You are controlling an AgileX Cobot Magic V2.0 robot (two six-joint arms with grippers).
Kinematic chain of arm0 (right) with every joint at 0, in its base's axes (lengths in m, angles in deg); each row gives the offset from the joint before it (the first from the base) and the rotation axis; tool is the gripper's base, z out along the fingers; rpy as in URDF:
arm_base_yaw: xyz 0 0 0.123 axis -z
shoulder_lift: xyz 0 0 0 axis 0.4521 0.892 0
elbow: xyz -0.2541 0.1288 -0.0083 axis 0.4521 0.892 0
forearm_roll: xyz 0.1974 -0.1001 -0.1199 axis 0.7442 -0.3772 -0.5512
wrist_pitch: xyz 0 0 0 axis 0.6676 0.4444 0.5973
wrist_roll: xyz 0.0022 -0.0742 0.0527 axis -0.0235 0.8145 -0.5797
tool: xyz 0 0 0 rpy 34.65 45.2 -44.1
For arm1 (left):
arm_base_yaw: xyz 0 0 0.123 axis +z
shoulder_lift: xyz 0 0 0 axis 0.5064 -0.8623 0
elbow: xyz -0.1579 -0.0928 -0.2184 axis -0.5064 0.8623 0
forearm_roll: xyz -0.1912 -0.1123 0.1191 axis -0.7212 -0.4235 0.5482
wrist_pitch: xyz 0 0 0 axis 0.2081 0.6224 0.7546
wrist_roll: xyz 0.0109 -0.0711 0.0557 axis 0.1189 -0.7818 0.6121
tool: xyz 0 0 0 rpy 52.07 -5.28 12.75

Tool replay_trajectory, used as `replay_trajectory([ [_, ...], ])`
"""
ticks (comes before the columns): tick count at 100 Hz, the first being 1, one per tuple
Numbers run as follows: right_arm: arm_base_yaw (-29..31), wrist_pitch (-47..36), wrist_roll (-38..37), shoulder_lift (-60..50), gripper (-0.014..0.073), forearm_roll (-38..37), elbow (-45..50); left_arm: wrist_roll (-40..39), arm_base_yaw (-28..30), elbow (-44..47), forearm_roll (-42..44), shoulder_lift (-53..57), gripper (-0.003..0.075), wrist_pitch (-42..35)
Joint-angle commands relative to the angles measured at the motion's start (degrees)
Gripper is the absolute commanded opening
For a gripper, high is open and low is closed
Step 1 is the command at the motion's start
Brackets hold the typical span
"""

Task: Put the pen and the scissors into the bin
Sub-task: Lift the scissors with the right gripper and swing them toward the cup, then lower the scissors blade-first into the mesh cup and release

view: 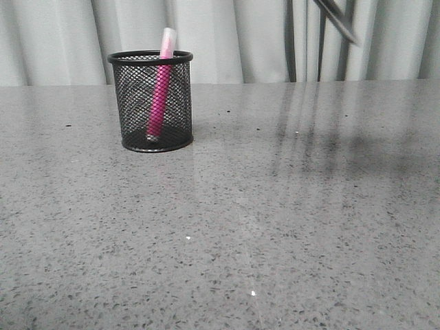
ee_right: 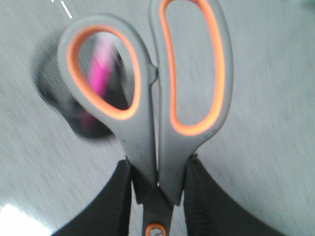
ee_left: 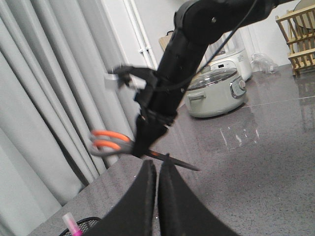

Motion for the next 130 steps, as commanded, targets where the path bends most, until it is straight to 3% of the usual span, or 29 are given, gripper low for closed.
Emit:
replay_trajectory([
  [1, -0.2, -15.4, -0.2, -1.9, -0.0061, -0.6, -1.1, -0.7, -0.6, -1.4, -2.7, -0.6, -0.0019, -1.9],
  [27, -0.2, -56.6, -0.2, 4.2, -0.0061, -2.0, 6.3, -0.7, -0.6, -1.4, -2.7, -0.6, -0.0019, -2.0],
  [43, -0.2, -68.8, 0.7, 11.9, -0.0061, -2.6, 6.4, -0.7, -0.6, -1.4, -2.7, -0.6, -0.0019, -2.0],
  [73, -0.2, -72.7, 9.3, 21.5, -0.006, -2.6, 6.4, -0.7, -0.9, -0.6, -2.7, -0.6, -0.0019, -1.7],
  [130, 0.9, -69.5, 9.4, 23.9, -0.006, 6.2, 10.2, -0.7, -3.5, 2.2, -2.7, -0.6, -0.0019, -1.9],
])
